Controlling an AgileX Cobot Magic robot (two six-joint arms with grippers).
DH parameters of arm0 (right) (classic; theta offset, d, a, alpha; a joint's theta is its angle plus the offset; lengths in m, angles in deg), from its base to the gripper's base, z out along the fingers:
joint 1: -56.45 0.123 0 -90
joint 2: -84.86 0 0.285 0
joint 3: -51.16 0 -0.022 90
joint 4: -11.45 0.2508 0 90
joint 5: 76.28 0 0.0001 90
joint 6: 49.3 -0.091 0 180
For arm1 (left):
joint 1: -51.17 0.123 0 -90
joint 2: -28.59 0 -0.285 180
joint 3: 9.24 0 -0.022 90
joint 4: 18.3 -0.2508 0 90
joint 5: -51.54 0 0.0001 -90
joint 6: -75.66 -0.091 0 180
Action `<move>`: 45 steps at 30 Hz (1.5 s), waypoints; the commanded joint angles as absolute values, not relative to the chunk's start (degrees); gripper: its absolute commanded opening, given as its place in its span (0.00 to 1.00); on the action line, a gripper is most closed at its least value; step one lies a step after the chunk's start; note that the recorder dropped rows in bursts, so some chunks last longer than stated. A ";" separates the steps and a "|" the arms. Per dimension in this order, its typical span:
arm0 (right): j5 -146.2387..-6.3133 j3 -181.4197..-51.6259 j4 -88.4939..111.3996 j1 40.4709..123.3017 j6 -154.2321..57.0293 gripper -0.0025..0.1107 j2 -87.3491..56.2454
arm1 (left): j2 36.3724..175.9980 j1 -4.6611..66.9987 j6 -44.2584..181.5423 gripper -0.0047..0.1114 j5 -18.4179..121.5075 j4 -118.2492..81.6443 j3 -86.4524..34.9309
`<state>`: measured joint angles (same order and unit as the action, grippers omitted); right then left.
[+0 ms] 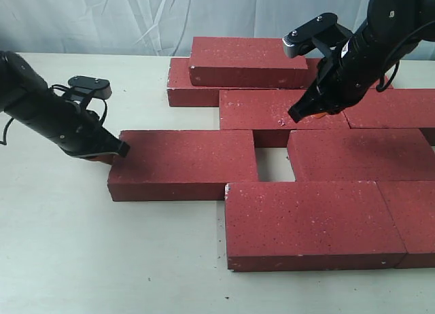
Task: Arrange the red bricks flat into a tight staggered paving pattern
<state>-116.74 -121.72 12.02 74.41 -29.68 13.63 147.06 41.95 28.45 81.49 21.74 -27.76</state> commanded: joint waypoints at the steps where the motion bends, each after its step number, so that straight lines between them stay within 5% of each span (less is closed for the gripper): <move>1: -115.93 -121.45 12.07 74.21 -29.48 0.01 13.14 | 146.98 39.55 28.68 0.04 81.18 22.29 -27.03; 45: -115.03 -121.45 13.68 74.21 -29.48 0.01 13.14 | 153.06 28.74 33.38 0.04 82.76 18.06 -19.82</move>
<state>-115.83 -121.72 13.53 74.41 -29.48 13.63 152.11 30.04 32.66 80.57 15.82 -20.22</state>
